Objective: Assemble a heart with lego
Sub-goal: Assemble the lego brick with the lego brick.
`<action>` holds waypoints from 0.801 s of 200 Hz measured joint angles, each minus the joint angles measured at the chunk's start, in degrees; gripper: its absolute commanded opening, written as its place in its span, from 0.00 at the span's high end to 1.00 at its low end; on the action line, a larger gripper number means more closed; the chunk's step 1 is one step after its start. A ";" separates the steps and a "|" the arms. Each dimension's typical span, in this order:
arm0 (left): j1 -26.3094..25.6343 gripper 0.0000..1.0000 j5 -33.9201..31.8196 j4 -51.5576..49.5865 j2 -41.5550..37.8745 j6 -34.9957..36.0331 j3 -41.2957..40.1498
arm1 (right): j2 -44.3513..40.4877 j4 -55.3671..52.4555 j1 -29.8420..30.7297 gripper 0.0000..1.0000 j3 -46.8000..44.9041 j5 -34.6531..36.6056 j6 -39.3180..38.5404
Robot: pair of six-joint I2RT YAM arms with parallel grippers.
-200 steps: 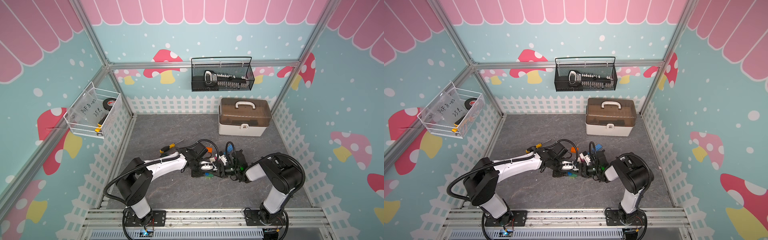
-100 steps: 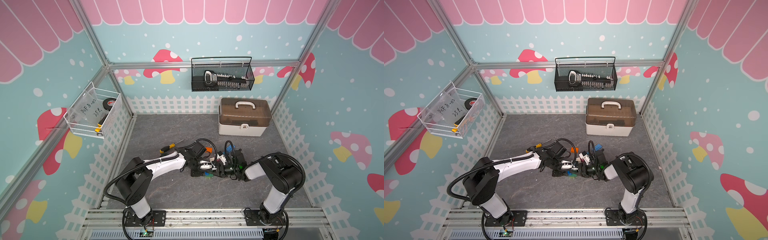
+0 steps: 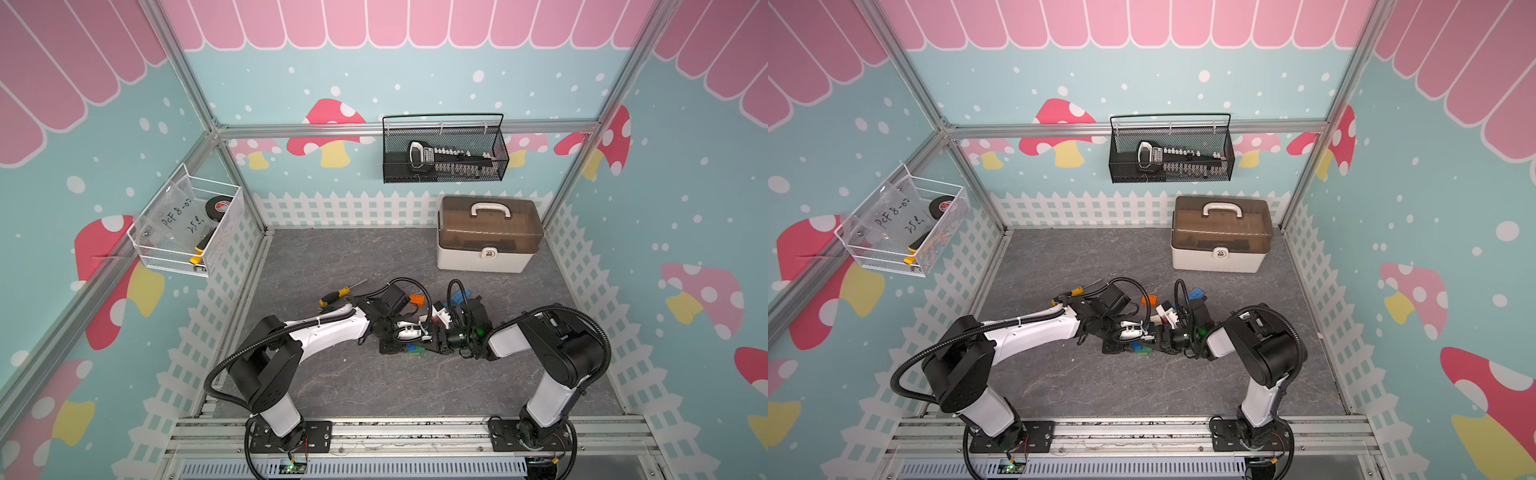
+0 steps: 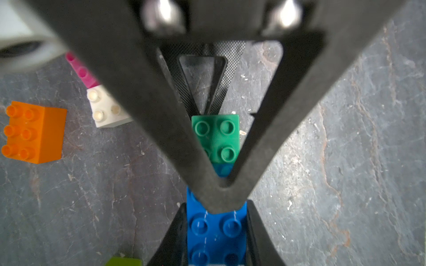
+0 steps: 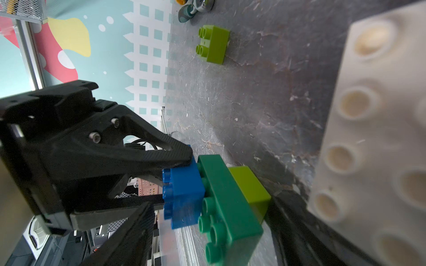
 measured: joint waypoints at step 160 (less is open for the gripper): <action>0.04 1.00 -0.35 3.48 -2.40 -4.02 -3.41 | 1.33 0.46 -2.03 0.47 -1.20 0.00 -0.07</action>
